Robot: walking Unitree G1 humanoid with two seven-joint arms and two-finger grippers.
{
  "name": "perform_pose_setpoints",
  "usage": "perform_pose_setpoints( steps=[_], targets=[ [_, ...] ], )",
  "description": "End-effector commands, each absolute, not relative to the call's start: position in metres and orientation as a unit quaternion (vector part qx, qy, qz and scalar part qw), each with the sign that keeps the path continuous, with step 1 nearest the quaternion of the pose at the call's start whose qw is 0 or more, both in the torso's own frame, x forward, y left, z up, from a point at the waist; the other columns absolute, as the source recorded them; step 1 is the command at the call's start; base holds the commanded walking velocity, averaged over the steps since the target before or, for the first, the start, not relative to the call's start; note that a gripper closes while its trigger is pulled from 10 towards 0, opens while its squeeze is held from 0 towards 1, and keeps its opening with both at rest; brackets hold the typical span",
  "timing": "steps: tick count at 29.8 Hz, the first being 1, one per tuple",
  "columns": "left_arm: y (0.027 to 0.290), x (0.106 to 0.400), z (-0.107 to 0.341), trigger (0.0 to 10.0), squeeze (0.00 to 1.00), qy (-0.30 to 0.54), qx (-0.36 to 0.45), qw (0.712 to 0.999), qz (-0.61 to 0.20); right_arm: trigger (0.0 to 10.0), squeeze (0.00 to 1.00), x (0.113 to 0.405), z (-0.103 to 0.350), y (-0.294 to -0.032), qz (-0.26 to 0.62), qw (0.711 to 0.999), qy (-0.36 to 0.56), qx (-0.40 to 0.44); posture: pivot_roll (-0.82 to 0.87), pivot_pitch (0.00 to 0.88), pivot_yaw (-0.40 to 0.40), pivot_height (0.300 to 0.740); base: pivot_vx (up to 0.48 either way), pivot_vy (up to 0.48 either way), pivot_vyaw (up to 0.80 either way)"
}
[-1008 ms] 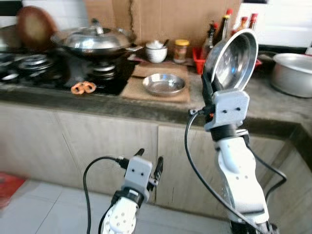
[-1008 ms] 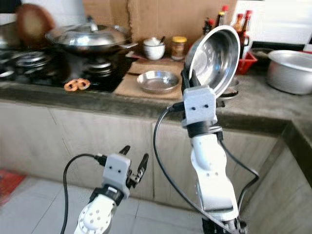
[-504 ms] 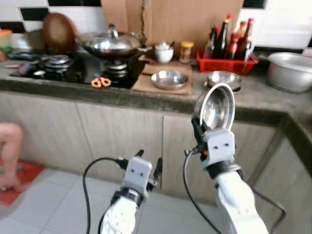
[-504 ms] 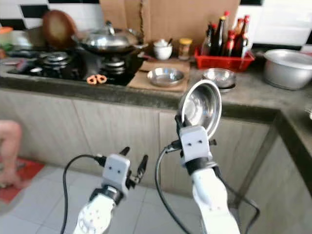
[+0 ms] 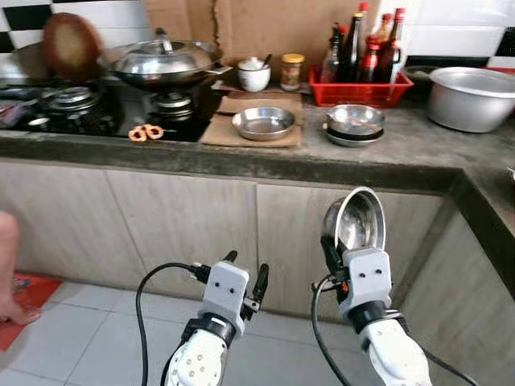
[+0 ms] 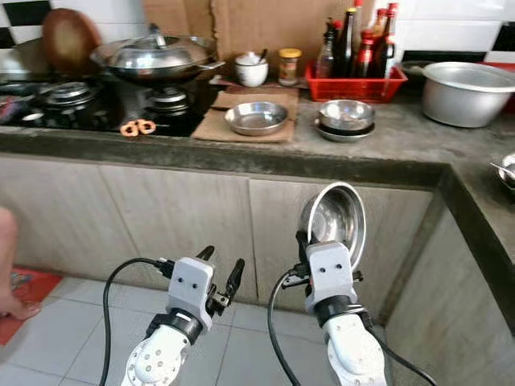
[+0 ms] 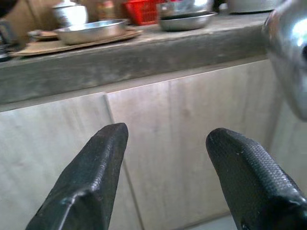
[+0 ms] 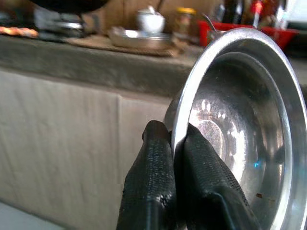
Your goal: Kitchen organization
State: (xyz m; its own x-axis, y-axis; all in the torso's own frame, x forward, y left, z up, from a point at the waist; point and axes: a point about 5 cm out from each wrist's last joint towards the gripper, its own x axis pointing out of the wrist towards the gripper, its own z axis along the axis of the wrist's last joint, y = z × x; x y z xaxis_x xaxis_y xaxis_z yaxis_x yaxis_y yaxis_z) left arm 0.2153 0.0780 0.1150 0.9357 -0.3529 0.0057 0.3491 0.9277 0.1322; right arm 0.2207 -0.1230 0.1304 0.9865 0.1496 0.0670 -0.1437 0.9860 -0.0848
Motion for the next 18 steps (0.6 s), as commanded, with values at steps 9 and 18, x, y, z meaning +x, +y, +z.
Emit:
perform_pose_setpoints(
  steps=[9, 18],
  targets=[
    [0.0821, 0.2135, 0.1136, 10.0, 0.00, -0.006, 0.064, 0.981, -0.181, 10.0, 0.00, 0.2153, 0.1339, -0.1220, 0.059, 0.997, -0.038, -0.027, 0.10, 0.000, -0.015, 0.740, -0.080, 0.422, -0.80],
    [0.0816, 0.2133, 0.1134, 10.0, 0.00, -0.003, 0.064, 0.980, -0.186, 10.0, 0.00, 0.2170, 0.1353, -0.1215, 0.048, 0.998, -0.039, -0.024, 0.10, 0.000, -0.016, 0.740, 0.000, 0.430, -0.80]
  ],
)
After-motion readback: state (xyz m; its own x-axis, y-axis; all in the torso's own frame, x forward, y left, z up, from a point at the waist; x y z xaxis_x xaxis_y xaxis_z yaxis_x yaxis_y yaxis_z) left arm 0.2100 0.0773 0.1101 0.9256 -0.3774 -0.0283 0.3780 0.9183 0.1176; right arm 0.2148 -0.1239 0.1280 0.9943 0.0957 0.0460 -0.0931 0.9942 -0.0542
